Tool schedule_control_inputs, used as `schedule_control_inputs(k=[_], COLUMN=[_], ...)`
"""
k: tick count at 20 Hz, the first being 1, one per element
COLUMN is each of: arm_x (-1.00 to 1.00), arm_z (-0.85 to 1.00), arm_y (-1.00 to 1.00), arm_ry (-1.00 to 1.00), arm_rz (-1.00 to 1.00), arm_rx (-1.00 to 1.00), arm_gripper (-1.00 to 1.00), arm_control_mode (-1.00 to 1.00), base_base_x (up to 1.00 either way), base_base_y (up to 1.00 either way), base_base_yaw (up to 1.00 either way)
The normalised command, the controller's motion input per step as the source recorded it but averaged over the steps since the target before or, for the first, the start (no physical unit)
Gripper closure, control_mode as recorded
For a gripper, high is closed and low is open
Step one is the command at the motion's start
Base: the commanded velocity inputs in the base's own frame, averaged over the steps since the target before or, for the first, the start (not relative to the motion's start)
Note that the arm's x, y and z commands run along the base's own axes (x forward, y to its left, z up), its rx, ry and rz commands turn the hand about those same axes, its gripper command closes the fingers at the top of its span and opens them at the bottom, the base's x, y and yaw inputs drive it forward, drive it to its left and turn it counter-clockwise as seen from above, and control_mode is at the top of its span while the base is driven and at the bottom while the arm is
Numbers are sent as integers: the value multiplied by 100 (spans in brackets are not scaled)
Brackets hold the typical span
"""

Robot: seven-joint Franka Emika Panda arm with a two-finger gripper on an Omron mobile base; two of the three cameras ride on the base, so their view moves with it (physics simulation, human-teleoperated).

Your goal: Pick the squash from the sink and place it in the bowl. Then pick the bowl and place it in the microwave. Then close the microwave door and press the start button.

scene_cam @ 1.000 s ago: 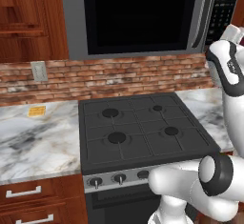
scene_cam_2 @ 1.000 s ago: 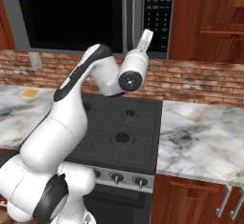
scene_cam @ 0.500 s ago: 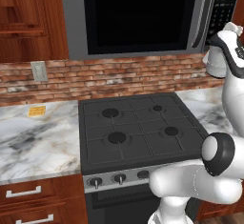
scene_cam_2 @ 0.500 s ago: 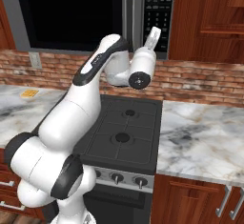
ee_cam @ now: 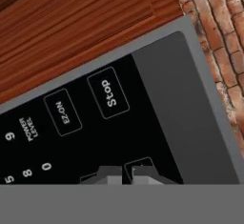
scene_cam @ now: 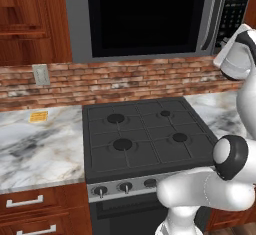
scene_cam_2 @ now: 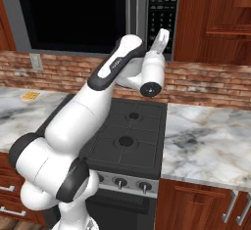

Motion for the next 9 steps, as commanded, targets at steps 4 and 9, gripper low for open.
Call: schedule_control_inputs(k=[4, 9], arm_x=[27, 41], arm_z=[-16, -16], arm_y=[0, 3], arm_ry=[-5, -2], arm_rz=[7, 5], arm_rx=[0, 0], arm_gripper=[100, 100], arm_control_mode=[-100, -100], base_base_x=[0, 0], base_base_y=[0, 0], base_base_yaw=[0, 0])
